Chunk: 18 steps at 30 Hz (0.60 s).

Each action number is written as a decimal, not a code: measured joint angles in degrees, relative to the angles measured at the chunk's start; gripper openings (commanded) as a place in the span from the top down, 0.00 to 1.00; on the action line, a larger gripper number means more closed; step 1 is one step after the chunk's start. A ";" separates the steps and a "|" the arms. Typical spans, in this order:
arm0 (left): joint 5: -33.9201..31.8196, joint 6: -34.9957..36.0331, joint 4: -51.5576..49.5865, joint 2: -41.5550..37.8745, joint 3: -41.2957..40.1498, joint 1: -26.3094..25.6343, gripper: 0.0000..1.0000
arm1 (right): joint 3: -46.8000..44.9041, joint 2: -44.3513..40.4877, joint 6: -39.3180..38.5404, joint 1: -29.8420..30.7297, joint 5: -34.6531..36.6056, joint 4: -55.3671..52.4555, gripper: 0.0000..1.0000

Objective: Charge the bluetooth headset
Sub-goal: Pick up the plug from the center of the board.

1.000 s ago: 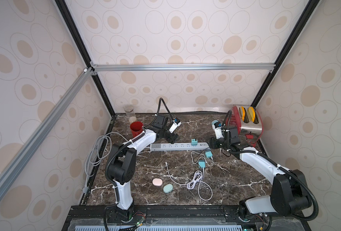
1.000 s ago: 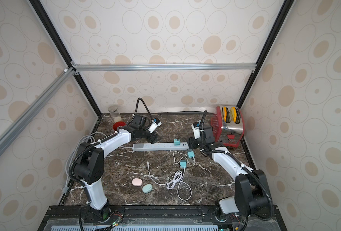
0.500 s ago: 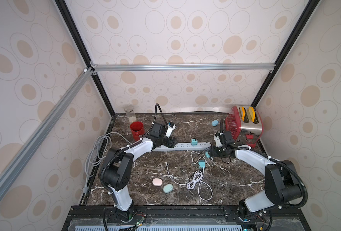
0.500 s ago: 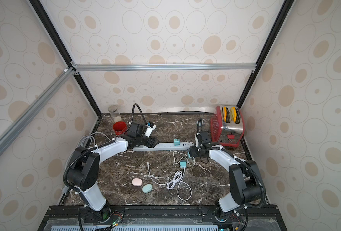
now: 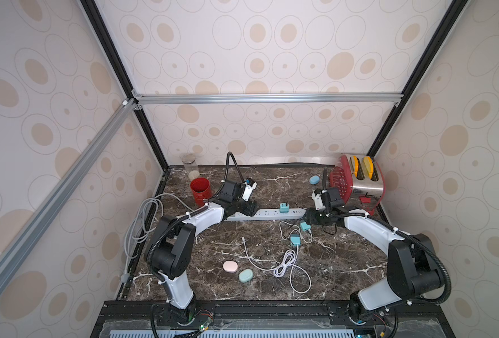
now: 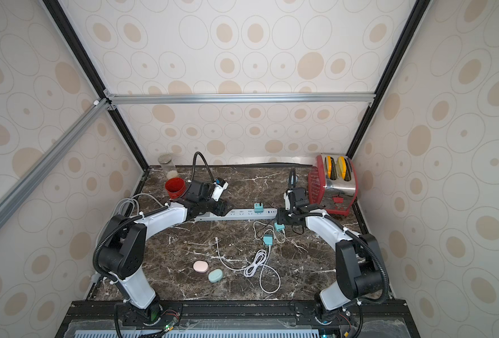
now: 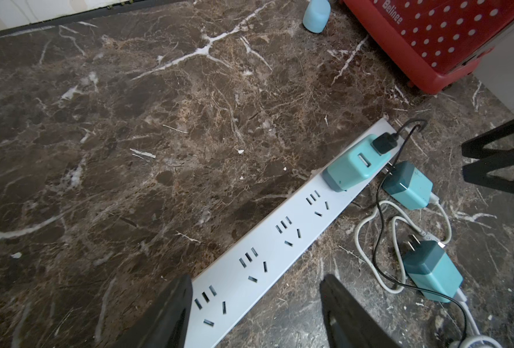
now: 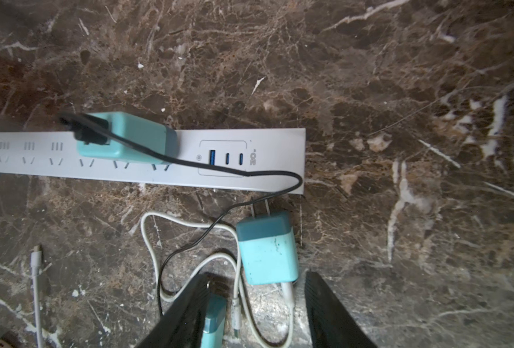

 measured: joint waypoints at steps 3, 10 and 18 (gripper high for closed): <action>0.20 0.00 0.20 0.00 0.00 0.00 0.31 | -0.02 1.55 0.15 0.00 0.63 -1.29 0.35; 0.48 -0.28 1.05 0.00 0.00 0.00 0.31 | -0.02 5.75 -0.07 0.00 0.11 -1.49 0.41; 0.87 -1.14 1.68 0.00 -0.09 0.00 0.32 | 0.07 9.57 -0.92 1.51 0.09 -0.50 0.40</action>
